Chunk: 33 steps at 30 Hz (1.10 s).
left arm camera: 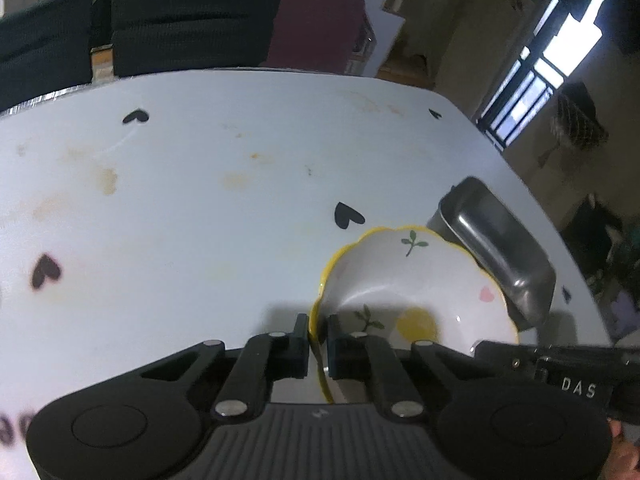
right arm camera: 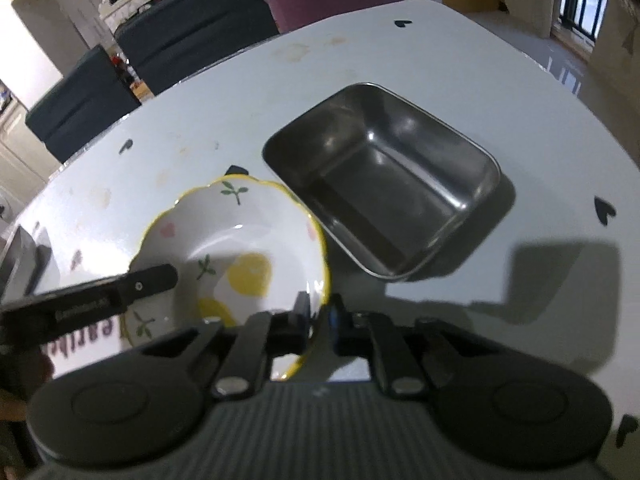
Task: Organize plates and bowls
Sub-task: 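Lift the floral bowl with both grippers and carry it over the cream bowl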
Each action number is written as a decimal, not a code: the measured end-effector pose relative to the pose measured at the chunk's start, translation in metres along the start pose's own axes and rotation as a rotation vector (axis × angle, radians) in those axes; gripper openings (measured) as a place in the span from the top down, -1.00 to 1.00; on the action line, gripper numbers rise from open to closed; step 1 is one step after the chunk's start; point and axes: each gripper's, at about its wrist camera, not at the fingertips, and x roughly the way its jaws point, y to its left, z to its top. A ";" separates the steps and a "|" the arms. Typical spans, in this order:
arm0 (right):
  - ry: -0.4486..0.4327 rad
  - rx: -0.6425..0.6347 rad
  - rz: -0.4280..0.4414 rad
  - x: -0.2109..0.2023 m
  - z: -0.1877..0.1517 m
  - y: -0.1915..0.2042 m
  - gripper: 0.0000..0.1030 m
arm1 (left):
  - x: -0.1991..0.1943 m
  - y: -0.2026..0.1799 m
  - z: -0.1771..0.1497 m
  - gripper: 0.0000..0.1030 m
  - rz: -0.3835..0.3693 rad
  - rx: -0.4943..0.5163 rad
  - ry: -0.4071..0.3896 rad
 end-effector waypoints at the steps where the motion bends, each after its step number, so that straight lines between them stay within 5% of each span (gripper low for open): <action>1: 0.000 -0.010 -0.006 0.000 0.000 0.001 0.77 | 0.000 0.000 0.000 0.82 0.002 0.002 0.001; 11: -0.024 -0.053 -0.007 -0.011 0.001 0.007 0.78 | -0.027 -0.008 -0.002 0.84 0.034 0.022 -0.043; 33: -0.265 -0.144 0.201 -0.137 -0.052 0.050 0.84 | -0.202 -0.010 -0.066 0.81 0.139 -0.018 -0.257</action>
